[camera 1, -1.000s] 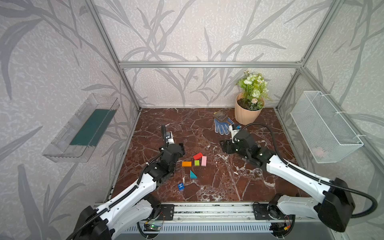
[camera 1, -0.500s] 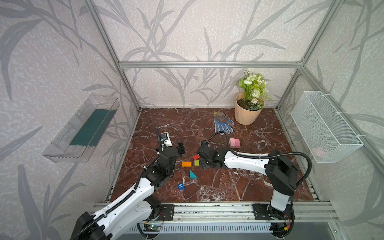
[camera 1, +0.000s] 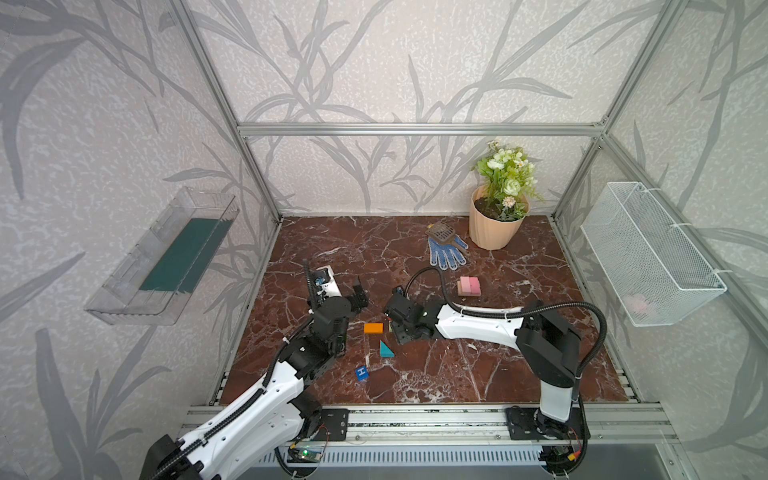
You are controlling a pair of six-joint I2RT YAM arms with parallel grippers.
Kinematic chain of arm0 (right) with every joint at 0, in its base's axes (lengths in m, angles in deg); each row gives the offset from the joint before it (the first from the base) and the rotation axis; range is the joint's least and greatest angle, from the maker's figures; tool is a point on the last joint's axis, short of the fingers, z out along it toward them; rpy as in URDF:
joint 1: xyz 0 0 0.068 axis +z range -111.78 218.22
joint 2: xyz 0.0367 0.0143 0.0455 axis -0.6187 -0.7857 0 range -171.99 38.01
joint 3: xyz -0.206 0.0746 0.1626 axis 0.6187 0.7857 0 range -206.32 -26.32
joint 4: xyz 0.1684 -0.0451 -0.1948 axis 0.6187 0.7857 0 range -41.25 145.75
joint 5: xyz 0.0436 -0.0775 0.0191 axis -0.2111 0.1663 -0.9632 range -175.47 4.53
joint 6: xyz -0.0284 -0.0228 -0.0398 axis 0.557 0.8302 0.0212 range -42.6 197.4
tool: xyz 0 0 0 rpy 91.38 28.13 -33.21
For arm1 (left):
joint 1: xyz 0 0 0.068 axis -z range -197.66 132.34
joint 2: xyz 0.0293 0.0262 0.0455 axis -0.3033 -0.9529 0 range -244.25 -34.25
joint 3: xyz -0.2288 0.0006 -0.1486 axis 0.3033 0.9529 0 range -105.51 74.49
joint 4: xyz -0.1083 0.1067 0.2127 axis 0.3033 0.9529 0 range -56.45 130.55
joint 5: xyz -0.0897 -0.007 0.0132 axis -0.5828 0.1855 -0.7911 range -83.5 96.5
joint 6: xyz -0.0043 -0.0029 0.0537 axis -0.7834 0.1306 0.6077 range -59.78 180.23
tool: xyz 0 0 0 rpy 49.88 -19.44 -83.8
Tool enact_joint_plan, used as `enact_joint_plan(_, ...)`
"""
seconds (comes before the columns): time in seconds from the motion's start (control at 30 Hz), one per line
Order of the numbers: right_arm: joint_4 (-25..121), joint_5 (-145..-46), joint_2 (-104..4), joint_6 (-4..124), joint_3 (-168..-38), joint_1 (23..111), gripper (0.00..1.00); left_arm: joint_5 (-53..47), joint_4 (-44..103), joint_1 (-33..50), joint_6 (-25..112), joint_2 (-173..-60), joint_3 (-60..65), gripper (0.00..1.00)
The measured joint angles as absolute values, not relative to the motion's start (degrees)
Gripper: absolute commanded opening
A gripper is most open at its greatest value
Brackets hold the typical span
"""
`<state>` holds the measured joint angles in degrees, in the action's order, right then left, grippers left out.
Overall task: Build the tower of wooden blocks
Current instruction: 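Move the right gripper over the orange block while the left arm swings back, then lower the open right gripper around the orange block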
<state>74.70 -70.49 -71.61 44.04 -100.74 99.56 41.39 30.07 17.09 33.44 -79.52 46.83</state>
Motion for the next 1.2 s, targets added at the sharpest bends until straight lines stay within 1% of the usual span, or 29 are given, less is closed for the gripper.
enact_joint_plan(0.17, 73.0, -71.5, -72.5, 48.0, -103.7, 101.5, 0.66, 46.9, 32.3, 15.9, 29.4, -79.0, 47.1, 0.98)
enact_joint_plan(0.27, 71.9, -73.3, -74.8, 50.4, -107.2, 102.0, 0.66, 47.5, 34.0, 11.8, 26.3, -78.0, 48.1, 0.98)
enact_joint_plan(0.37, 71.5, -74.6, -77.7, 51.9, -110.8, 102.1, 0.70, 47.3, 36.2, 8.0, 23.5, -77.2, 49.1, 0.97)
enact_joint_plan(0.43, 71.3, -75.4, -79.6, 52.5, -112.8, 102.1, 0.71, 47.5, 37.5, 6.8, 22.0, -76.6, 49.2, 0.97)
enact_joint_plan(0.53, 71.6, -76.4, -83.1, 53.3, -116.1, 102.1, 0.71, 47.6, 38.2, 6.5, 20.7, -74.6, 49.7, 0.97)
enact_joint_plan(0.6, 72.4, -76.7, -85.9, 53.7, -118.9, 102.1, 0.76, 47.6, 38.2, 6.5, 20.4, -72.7, 50.6, 0.97)
enact_joint_plan(0.7, 74.5, -76.5, -88.9, 53.6, -122.1, 102.1, 0.79, 47.6, 38.1, 6.5, 20.1, -70.9, 51.6, 0.97)
enact_joint_plan(0.97, 78.3, -74.3, -89.8, 49.4, -123.3, 102.7, 0.85, 47.2, 37.8, 6.5, 20.1, -70.3, 52.1, 0.97)
enact_joint_plan(1.2, 79.0, -74.6, -90.4, 46.5, -124.4, 105.4, 0.85, 46.6, 37.8, 6.4, 20.1, -71.1, 52.1, 0.96)
